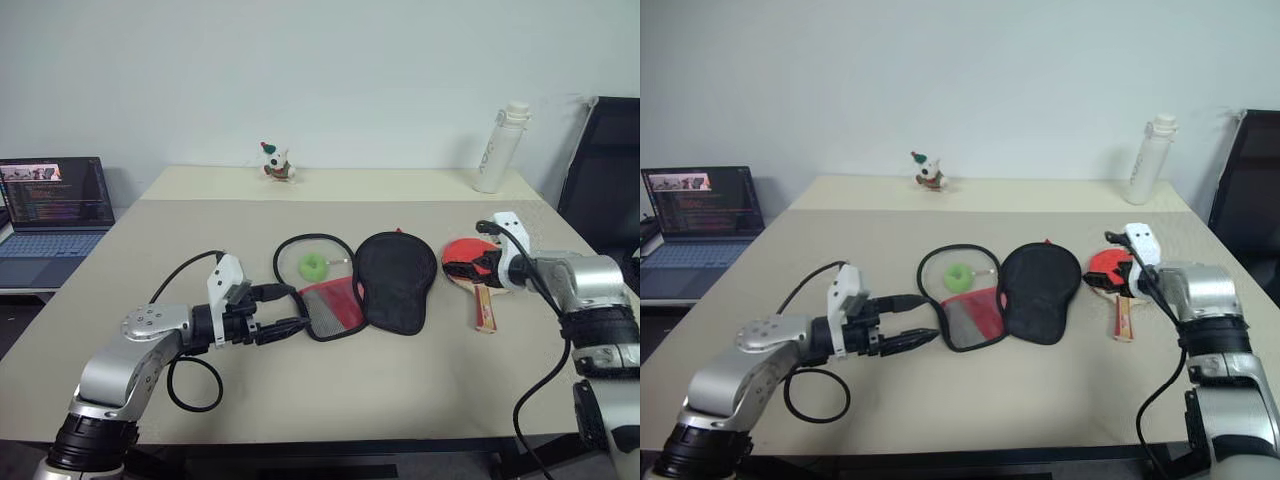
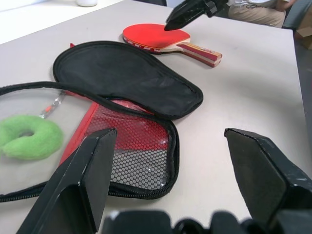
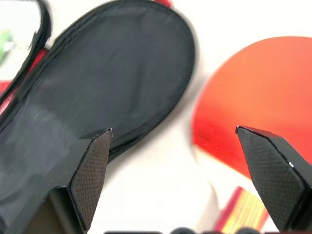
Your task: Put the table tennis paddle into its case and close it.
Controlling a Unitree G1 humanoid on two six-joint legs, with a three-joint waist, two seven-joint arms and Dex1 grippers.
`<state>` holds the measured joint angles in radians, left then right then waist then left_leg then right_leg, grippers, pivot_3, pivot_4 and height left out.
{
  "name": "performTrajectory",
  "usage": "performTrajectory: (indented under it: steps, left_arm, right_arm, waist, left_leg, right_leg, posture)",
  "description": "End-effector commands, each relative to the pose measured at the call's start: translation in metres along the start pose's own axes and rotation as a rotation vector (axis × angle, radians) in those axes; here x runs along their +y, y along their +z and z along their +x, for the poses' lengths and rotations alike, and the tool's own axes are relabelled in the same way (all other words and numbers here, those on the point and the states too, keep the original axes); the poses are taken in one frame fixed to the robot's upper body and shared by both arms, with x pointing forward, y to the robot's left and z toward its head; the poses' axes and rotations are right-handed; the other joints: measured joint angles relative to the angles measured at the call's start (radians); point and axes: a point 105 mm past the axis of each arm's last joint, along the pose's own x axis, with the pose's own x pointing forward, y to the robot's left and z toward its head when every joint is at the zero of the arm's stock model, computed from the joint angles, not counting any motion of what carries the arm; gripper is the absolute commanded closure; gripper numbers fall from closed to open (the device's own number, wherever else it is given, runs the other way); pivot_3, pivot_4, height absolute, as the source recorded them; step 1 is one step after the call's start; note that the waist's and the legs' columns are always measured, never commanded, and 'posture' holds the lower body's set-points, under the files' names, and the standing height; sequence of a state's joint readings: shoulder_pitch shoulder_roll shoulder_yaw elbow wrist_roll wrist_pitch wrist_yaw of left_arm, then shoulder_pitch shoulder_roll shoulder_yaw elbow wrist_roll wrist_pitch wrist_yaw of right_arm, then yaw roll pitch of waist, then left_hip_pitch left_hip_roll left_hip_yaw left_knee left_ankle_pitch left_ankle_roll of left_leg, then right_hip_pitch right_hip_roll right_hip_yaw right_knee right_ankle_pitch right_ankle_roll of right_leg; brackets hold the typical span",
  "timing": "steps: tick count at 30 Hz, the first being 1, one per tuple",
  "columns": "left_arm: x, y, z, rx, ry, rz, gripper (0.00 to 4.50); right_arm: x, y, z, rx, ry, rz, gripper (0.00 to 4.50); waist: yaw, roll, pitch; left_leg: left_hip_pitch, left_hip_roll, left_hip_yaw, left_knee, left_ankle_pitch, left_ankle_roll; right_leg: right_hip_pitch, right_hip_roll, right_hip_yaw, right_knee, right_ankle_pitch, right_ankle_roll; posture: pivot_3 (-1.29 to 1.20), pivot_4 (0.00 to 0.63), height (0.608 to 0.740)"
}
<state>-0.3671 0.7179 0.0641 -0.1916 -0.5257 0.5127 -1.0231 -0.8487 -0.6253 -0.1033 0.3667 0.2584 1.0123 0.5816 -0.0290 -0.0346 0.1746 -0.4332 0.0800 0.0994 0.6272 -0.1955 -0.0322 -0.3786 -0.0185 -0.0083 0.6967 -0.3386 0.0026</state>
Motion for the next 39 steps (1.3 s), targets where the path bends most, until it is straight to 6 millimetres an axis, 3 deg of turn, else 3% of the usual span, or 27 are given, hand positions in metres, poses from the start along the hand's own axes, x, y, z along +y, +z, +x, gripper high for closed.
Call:
performTrajectory:
  steps: [1, 5, 8, 20, 25, 28, 36, 39]
  left_arm:
    - [0.0, 0.012, 0.003, -0.027, -0.026, 0.054, 0.64]
    - [0.0, 0.015, 0.007, -0.033, -0.049, 0.062, 0.64]
    - [0.001, 0.018, 0.01, -0.027, -0.069, 0.079, 0.64]
    - [0.004, 0.023, 0.015, -0.033, -0.084, 0.103, 0.64]
    - [0.005, 0.023, 0.014, -0.033, -0.069, 0.103, 0.64]
    - [0.007, 0.022, 0.013, -0.029, -0.055, 0.104, 0.64]
    - [0.009, 0.018, 0.001, -0.022, -0.005, 0.086, 0.64]
    - [0.01, 0.014, -0.009, -0.012, 0.032, 0.073, 0.64]
  right_arm:
    - [-0.011, 0.007, -0.012, -0.067, -0.129, 0.01, 0.03]
    - [-0.032, -0.009, -0.014, -0.075, -0.352, 0.072, 0.03]
    - [-0.037, -0.022, -0.013, -0.069, -0.426, 0.145, 0.03]
    - [-0.008, -0.043, 0.006, 0.0, -0.352, 0.174, 0.03]
    - [-0.016, -0.051, 0.011, 0.006, -0.398, 0.163, 0.03]
    - [-0.023, -0.054, 0.013, 0.009, -0.434, 0.168, 0.6]
    - [-0.028, -0.056, 0.016, -0.004, -0.46, 0.241, 3.32]
    - [-0.033, -0.039, 0.011, -0.068, -0.489, 0.234, 3.4]
  waist:
    - [0.0, 0.0, 0.0]
    - [-0.003, 0.0, 0.0]
    - [-0.002, 0.0, 0.0]
    - [-0.002, 0.0, 0.0]
    - [-0.002, 0.0, 0.0]
    - [-0.002, 0.0, 0.0]
    - [-0.003, 0.0, 0.0]
    - [-0.006, 0.0, 0.0]
  left_leg:
    - [0.0, 0.0, 0.0, 0.0, 0.0, 0.0]
    - [0.0, 0.0, 0.0, 0.0, 0.0, 0.0]
    - [0.0, 0.0, 0.0, 0.0, 0.0, 0.0]
    - [0.0, 0.0, 0.002, 0.0, 0.0, 0.0]
    - [0.0, 0.0, 0.002, 0.0, 0.0, 0.0]
    - [0.0, 0.0, 0.002, 0.0, 0.0, 0.0]
    - [0.001, 0.0, 0.001, 0.001, 0.0, 0.0]
    - [0.001, 0.0, 0.001, 0.001, 0.0, 0.0]
  right_leg:
    - [0.0, 0.0, 0.0, 0.0, 0.0, 0.0]
    - [0.0, 0.0, 0.0, 0.001, 0.0, 0.0]
    - [0.0, 0.0, 0.001, 0.001, 0.0, 0.0]
    - [-0.001, 0.0, 0.001, 0.001, 0.0, 0.0]
    - [-0.001, 0.0, 0.001, 0.001, 0.0, 0.0]
    - [-0.001, 0.0, 0.001, 0.001, 0.0, 0.0]
    - [0.0, 0.0, 0.001, 0.001, 0.0, 0.0]
    - [0.0, 0.0, 0.001, 0.002, 0.0, 0.0]
  posture:
    - [0.0, 0.15, 0.74]
    - [0.0, 0.15, 0.74]
    - [0.0, 0.15, 0.74]
    - [0.0, 0.15, 0.74]
    - [0.0, 0.15, 0.74]
    - [0.0, 0.15, 0.74]
    - [0.0, 0.15, 0.74]
    - [0.0, 0.15, 0.74]
